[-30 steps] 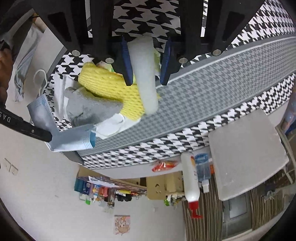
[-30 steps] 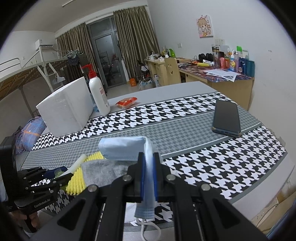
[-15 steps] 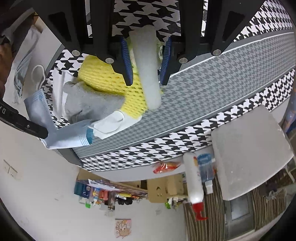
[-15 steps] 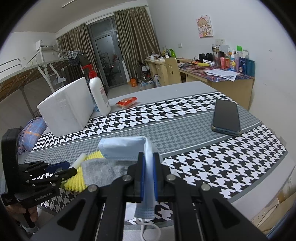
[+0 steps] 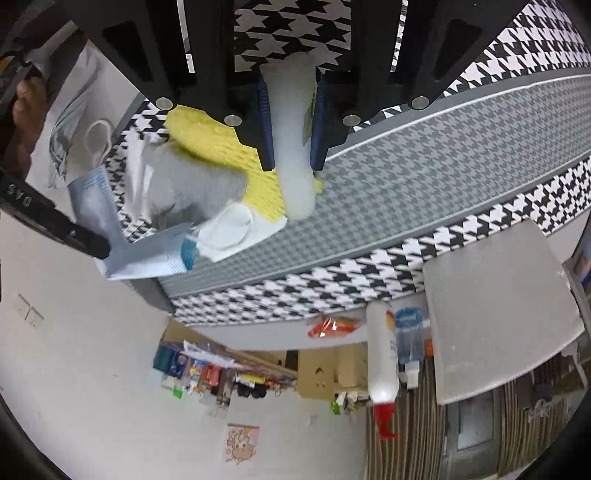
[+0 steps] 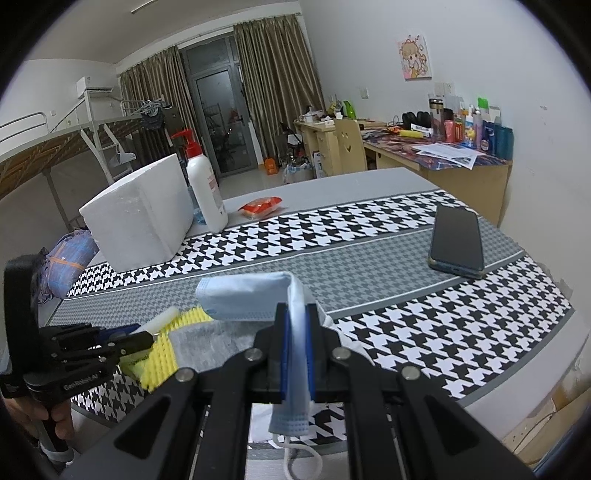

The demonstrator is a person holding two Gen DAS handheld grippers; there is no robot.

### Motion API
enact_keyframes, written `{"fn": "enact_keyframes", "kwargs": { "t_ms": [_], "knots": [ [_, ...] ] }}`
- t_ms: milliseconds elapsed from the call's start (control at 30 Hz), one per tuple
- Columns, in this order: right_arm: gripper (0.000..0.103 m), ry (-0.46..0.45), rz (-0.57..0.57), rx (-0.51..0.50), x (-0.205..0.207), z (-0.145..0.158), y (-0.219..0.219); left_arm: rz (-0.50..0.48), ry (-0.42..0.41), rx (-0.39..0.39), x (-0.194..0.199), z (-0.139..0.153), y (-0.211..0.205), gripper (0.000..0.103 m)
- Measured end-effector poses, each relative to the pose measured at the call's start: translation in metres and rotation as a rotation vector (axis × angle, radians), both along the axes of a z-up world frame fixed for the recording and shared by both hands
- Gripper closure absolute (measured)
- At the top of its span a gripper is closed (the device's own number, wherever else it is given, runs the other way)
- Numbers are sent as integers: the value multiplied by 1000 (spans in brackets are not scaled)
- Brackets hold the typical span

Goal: Organize soft objects
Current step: 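Lift the white foam tube with the left tool while the right tool lifts the blue mask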

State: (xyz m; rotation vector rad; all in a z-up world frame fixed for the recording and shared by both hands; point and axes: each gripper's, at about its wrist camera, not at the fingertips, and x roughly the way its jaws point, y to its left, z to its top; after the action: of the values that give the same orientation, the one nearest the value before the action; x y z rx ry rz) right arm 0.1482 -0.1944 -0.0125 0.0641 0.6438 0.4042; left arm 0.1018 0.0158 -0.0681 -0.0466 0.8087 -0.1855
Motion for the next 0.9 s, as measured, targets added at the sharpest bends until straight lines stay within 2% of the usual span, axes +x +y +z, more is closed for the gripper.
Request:
{"fn": "enact_keyframes", "kwargs": {
  "t_ms": [167, 400, 667, 900],
  "knots": [
    [92, -9, 8, -4, -3, 2, 3, -2, -51, -30, -7, 12, 3, 82],
    [92, -16, 48, -22, -8, 0, 18, -15, -75, -73, -12, 18, 2, 82],
    [92, -4, 164, -83, -20, -14, 54, -12, -112, -99, -15, 26, 4, 82],
    [92, 18, 205, -111, -22, -24, 69, -9, -155, -116, -16, 42, 4, 82]
  ]
}}
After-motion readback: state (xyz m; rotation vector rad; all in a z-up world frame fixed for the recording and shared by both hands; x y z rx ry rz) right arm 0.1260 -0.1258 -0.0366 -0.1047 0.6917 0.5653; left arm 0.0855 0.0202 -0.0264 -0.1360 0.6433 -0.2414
